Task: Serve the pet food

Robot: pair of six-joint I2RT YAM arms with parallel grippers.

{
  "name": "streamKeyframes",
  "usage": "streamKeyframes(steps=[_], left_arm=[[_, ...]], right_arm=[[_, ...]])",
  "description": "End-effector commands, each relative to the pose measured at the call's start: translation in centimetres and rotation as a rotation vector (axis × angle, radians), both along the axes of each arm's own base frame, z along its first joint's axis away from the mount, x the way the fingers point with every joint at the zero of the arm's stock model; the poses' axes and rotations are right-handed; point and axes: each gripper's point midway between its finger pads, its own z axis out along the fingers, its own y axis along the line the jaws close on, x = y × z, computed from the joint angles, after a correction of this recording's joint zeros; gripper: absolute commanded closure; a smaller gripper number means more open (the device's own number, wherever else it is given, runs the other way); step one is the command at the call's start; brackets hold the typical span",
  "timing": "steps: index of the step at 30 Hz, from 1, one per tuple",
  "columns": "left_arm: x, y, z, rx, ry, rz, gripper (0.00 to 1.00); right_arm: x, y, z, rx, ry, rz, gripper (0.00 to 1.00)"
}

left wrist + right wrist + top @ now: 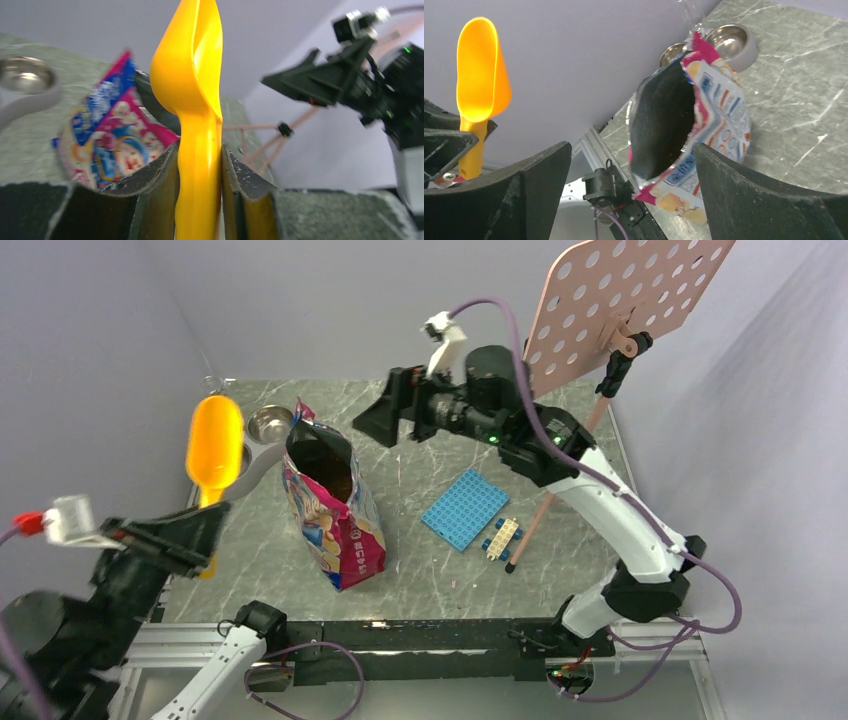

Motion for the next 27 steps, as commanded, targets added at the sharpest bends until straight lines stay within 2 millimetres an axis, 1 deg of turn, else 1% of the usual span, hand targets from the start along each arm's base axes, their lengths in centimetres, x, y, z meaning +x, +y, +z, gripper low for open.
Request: streamKeyframes(steps=[1,2,4,7,10,11,12,14,16,18,19,22,23,25,27], left_arm=[[-1.5,7.4,-1.5,-0.053,0.069,0.359,1.0],[-1.7,7.8,-1.8,-0.048,0.083,0.376,1.0],[-2.1,8.2,-2.1,-0.036,0.102,0.387,1.0],[-2.2,8.0,-2.5,-0.028,0.127,0.377,1.0],[-2.1,7.3,-2.8,-0.037,0.137,0.344,1.0],[-2.0,7.0,-2.9,-0.04,0.139,0.333,1.0],[-2.0,6.8,-2.9,-0.043,0.138,0.322,1.0],[-1.9,6.3,-3.1,-0.048,0.145,0.299,1.0],[-1.7,5.8,-3.3,-0.05,0.158,0.28,1.0],[-1.5,5.3,-3.5,-0.042,0.168,0.257,1.0],[-1.3,5.0,-3.7,-0.037,0.173,0.248,1.0],[-0.9,4.6,-4.3,-0.035,0.197,0.236,1.0],[-0.7,4.4,-4.5,-0.039,0.201,0.23,1.0],[-0.5,3.9,-4.7,-0.049,0.205,0.213,1.0],[-0.4,3.6,-4.8,-0.058,0.209,0.201,1.0]], right_arm=[[-0.5,3.2,-1.7,-0.177,-0.058,-0.103,0.08],[-0.2,3.9,-2.4,-0.22,-0.04,-0.143,0.12],[1.4,4.0,-4.8,-0.332,0.017,-0.258,0.16],[2.8,4.1,-8.4,-0.465,0.045,-0.341,0.19],[3.6,4.2,-11.3,-0.538,0.036,-0.365,0.19],[3.8,3.8,-11.9,-0.556,0.028,-0.381,0.19],[4.0,3.7,-12.8,-0.587,0.023,-0.387,0.19],[4.2,3.8,-14.5,-0.641,0.017,-0.376,0.22],[4.1,4.3,-16.2,-0.684,0.018,-0.344,0.3],[4.3,4.8,-17.7,-0.716,0.021,-0.325,0.4],[4.4,5.2,-18.2,-0.722,0.017,-0.322,0.45],[5.1,6.7,-18.5,-0.712,-0.017,-0.285,0.57],[5.4,7.2,-18.4,-0.706,-0.029,-0.275,0.63],[6.0,7.9,-18.7,-0.708,-0.046,-0.266,0.79],[7.1,7.6,-18.8,-0.735,-0.072,-0.305,0.95]])
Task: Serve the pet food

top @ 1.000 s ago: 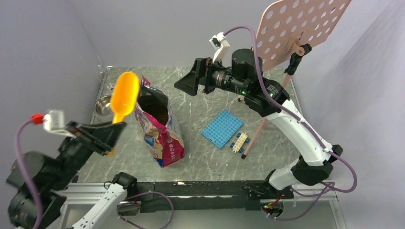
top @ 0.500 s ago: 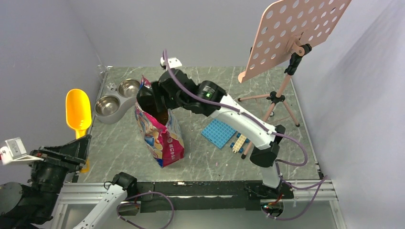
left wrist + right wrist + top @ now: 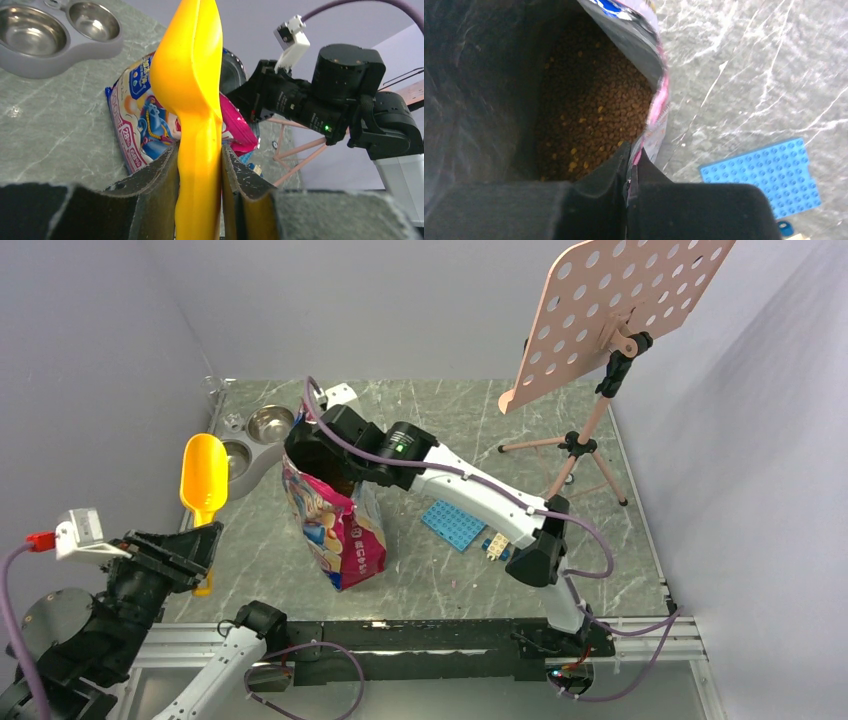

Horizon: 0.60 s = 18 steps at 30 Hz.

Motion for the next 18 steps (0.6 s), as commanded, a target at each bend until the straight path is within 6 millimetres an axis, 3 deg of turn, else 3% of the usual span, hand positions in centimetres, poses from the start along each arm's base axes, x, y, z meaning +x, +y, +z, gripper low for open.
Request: streamKeyframes(steps=[1,5,13,18], left_arm=[[0.8,-1.4,0.5,-0.043,-0.007,-0.05,1.0],[0.8,-1.8,0.1,-0.042,0.004,-0.065,1.0],[1.3,-2.7,-0.1,-0.054,0.004,-0.099,1.0],[1.9,-3.8,-0.3,-0.066,0.033,-0.142,1.0]], right_arm=[[3.0,0.2,0.7,-0.04,-0.106,-0.026,1.0],[5.9,-1.9,2.4,-0.091,-0.205,-0.093,1.0],[13.1,-8.7,10.6,-0.062,-0.432,-0.245,1.0],[15.5,-9.2,13.7,-0.073,-0.567,-0.224,1.0]])
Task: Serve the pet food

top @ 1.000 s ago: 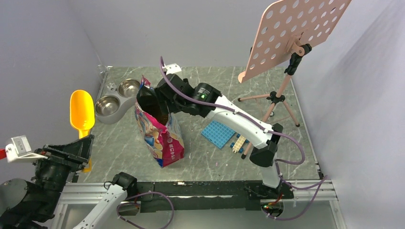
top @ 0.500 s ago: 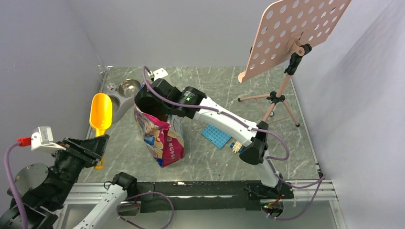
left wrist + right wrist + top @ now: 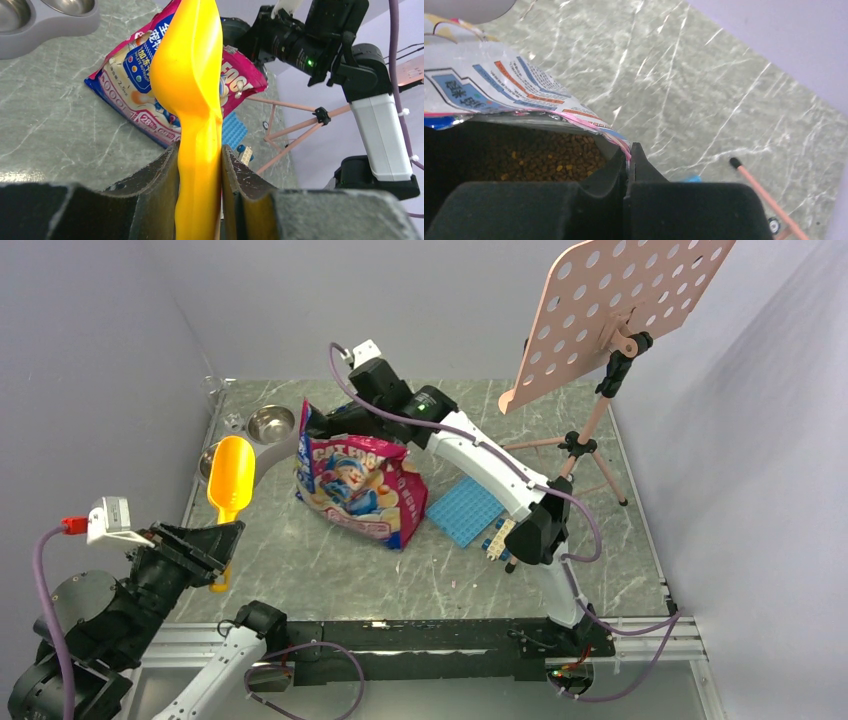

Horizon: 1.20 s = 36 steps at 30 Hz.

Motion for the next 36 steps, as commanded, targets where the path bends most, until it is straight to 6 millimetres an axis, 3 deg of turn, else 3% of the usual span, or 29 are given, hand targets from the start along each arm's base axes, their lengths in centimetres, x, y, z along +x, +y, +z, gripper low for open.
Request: streamKeyframes(steps=[1,9,15,20,24,27,32,36], left_arm=[[0.8,-1.7,1.3,-0.044,-0.015,-0.061,1.0],[1.6,-3.3,0.3,-0.065,0.062,-0.116,1.0],[2.5,-4.5,-0.2,-0.079,0.102,-0.149,1.0],[2.9,-5.5,-0.6,-0.105,0.122,-0.181,1.0],[3.2,-6.6,-1.0,-0.138,0.146,-0.217,1.0],[3.4,-7.1,-0.6,-0.161,0.14,-0.238,1.0],[3.7,-7.6,0.2,-0.183,0.13,-0.254,1.0],[3.5,-8.1,0.7,-0.208,0.129,-0.277,1.0]], right_arm=[[4.5,-3.1,13.4,0.11,-0.41,-0.099,1.0],[4.9,-4.7,16.2,0.091,-0.502,-0.145,1.0],[5.9,-9.2,16.8,0.025,-0.529,-0.281,1.0],[5.3,-13.4,17.7,-0.039,-0.55,-0.394,1.0],[3.6,-14.1,18.1,0.022,-0.506,-0.399,1.0],[2.3,-12.7,17.7,0.065,-0.464,-0.346,1.0],[-2.2,-5.8,17.9,0.069,-0.49,-0.155,1.0],[-5.7,-0.9,16.0,0.12,-0.41,-0.01,1.0]])
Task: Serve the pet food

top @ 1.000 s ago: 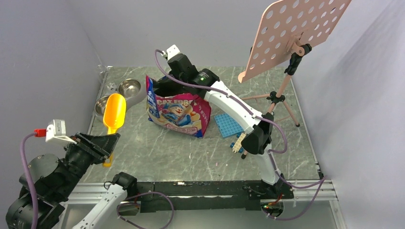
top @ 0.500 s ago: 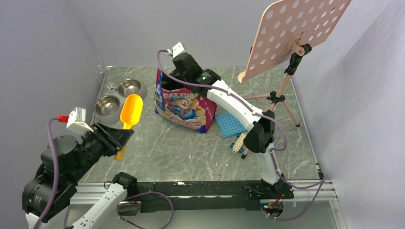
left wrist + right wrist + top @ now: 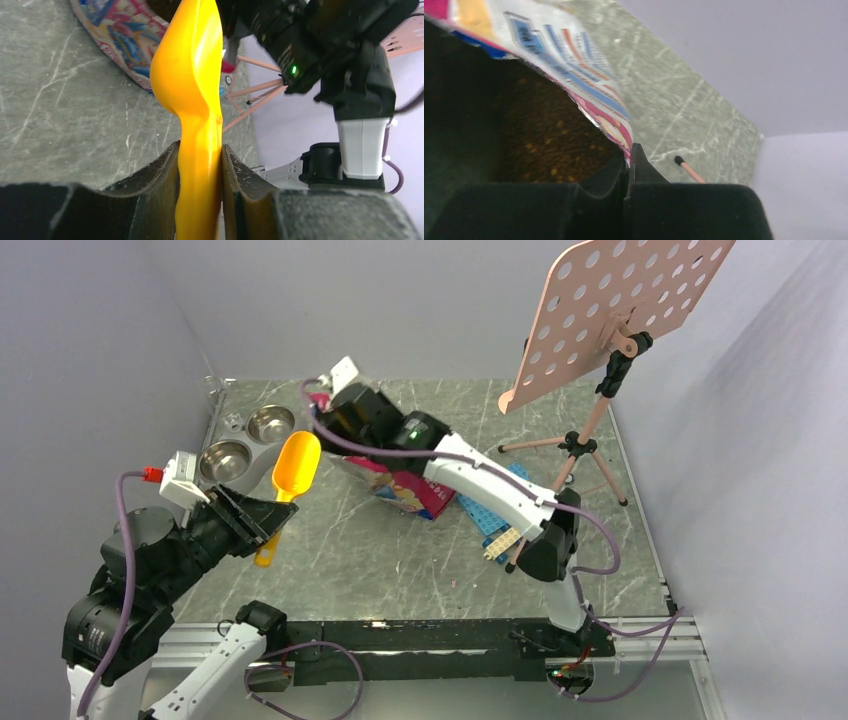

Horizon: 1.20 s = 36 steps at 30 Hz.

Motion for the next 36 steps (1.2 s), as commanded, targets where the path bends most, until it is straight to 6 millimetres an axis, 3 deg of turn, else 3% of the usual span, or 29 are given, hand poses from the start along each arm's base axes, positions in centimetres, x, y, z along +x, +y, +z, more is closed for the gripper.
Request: streamKeyframes(steps=[1,5,7,12,16,19,22,25,28,32,36], left_arm=[[0.0,-1.3,2.2,-0.082,-0.036,-0.048,1.0],[-1.1,-1.5,1.2,-0.133,0.04,-0.054,1.0],[-2.1,-1.1,-0.2,-0.155,0.116,-0.032,1.0],[-4.3,-0.6,-4.4,-0.193,0.262,-0.008,1.0],[-3.8,-1.8,-4.6,-0.258,0.272,-0.042,1.0],[-3.3,-2.0,-4.2,-0.261,0.273,-0.037,1.0],[-3.3,-2.3,-5.2,-0.247,0.329,-0.047,1.0],[-3.7,-2.3,-8.5,-0.239,0.462,-0.012,1.0],[-2.8,-3.0,-12.0,-0.275,0.534,0.01,1.0],[-0.2,-4.2,-17.1,-0.328,0.619,0.061,1.0],[2.8,-4.9,-21.3,-0.292,0.672,0.115,1.0]], right_arm=[[-5.7,2.6,11.5,0.36,-0.152,0.109,1.0],[-9.0,4.9,8.9,0.458,-0.025,0.223,1.0],[-10.0,5.2,7.6,0.485,0.023,0.252,1.0],[-12.5,5.3,6.5,0.531,0.085,0.365,1.0],[-14.8,6.4,6.9,0.559,0.102,0.464,1.0],[-15.6,7.4,5.6,0.553,0.148,0.472,1.0],[-16.2,8.0,4.8,0.56,0.175,0.477,1.0],[-16.8,8.4,4.4,0.577,0.193,0.511,1.0],[-18.0,9.1,3.2,0.579,0.217,0.558,1.0],[-19.3,9.6,-0.1,0.548,0.285,0.572,1.0],[-19.8,8.6,-2.9,0.543,0.334,0.538,1.0]])
